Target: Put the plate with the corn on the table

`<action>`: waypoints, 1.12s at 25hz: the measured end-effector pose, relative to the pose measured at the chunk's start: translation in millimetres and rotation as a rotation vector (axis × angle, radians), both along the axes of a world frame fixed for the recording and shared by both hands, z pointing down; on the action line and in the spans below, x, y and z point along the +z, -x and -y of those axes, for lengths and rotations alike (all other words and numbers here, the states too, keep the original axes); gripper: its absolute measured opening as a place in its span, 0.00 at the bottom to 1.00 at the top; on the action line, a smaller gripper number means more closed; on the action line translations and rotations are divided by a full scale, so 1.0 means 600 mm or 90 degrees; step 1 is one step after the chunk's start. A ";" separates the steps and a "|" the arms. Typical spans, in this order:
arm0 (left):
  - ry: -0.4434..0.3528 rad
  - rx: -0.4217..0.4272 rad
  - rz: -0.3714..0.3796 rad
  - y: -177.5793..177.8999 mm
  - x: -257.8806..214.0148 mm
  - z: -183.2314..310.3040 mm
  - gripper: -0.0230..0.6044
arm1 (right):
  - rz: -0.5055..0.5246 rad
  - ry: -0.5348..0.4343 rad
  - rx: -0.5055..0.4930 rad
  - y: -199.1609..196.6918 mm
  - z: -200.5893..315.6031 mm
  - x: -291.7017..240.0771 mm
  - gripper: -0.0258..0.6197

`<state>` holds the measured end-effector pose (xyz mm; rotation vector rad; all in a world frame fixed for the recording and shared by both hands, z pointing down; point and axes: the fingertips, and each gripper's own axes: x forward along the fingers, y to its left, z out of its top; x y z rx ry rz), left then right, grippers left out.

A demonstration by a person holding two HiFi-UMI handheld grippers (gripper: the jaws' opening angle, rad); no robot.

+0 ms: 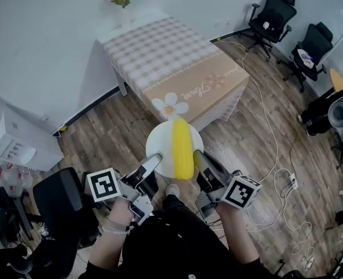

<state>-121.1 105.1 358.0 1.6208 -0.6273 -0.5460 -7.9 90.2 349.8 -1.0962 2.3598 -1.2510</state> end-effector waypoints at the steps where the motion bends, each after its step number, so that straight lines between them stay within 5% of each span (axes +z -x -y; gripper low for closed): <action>1: 0.002 -0.002 0.000 -0.003 0.000 0.010 0.10 | 0.002 0.000 -0.002 -0.002 0.011 0.000 0.18; 28: 0.027 -0.042 0.005 -0.070 0.012 0.162 0.10 | 0.002 0.025 -0.033 -0.071 0.176 0.017 0.18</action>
